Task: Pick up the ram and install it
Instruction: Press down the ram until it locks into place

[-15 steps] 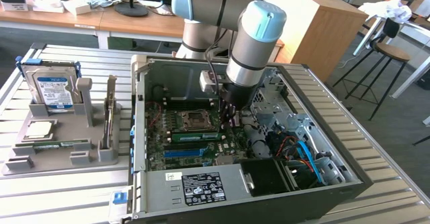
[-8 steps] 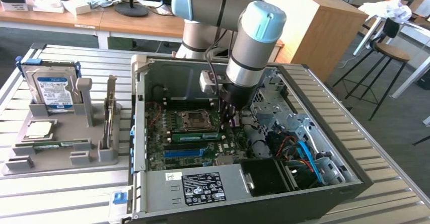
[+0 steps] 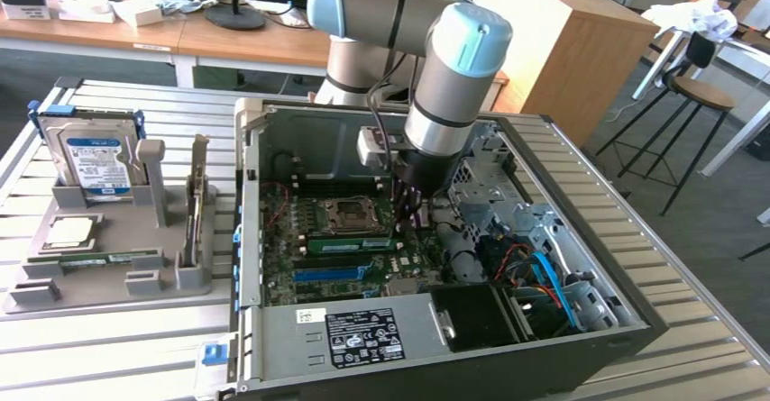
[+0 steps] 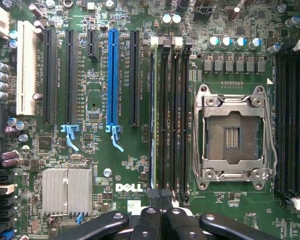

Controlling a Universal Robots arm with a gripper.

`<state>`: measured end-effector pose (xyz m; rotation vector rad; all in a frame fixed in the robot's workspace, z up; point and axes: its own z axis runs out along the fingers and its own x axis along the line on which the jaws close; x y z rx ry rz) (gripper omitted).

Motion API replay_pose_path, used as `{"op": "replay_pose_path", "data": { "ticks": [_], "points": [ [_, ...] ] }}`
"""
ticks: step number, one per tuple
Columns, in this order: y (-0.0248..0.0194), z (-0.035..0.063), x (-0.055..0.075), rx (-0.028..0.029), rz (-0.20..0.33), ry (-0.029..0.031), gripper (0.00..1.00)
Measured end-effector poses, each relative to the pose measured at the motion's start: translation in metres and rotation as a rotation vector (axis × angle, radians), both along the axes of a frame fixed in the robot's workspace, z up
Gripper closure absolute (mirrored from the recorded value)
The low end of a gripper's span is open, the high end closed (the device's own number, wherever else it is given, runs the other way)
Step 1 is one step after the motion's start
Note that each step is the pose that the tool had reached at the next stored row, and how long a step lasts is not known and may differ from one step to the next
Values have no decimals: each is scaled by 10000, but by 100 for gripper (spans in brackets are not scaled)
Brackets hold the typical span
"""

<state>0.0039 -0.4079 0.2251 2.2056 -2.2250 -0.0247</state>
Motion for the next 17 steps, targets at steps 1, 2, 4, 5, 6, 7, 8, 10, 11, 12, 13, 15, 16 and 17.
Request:
{"op": "replay_pose_path", "data": {
  "ticks": [1, 2, 4, 5, 6, 7, 8, 10, 11, 12, 13, 15, 16, 17],
  "points": [
    [0, -2, 0, -1, 0, 0, 90],
    [0, -2, 0, -2, 0, 1, 90],
    [0, -3, 0, -1, 0, 1, 90],
    [0, -3, 0, 0, 0, 0, 90],
    [0, -4, 0, 0, 0, 1, 90],
    [0, -5, 0, 0, 0, 0, 90],
    [0, -6, 0, 0, 0, 0, 90],
    [0, -9, 0, 0, 1, 0, 90],
    [0, -10, 0, -1, 0, 0, 90],
    [0, -12, 0, -1, 0, 0, 90],
    [0, -12, 0, 0, 0, 1, 90],
    [0, -12, 0, -1, 0, 1, 90],
    [0, -12, 0, 0, 0, 1, 90],
    [0, -13, 0, 1, 0, 0, 90]
  ]
}}
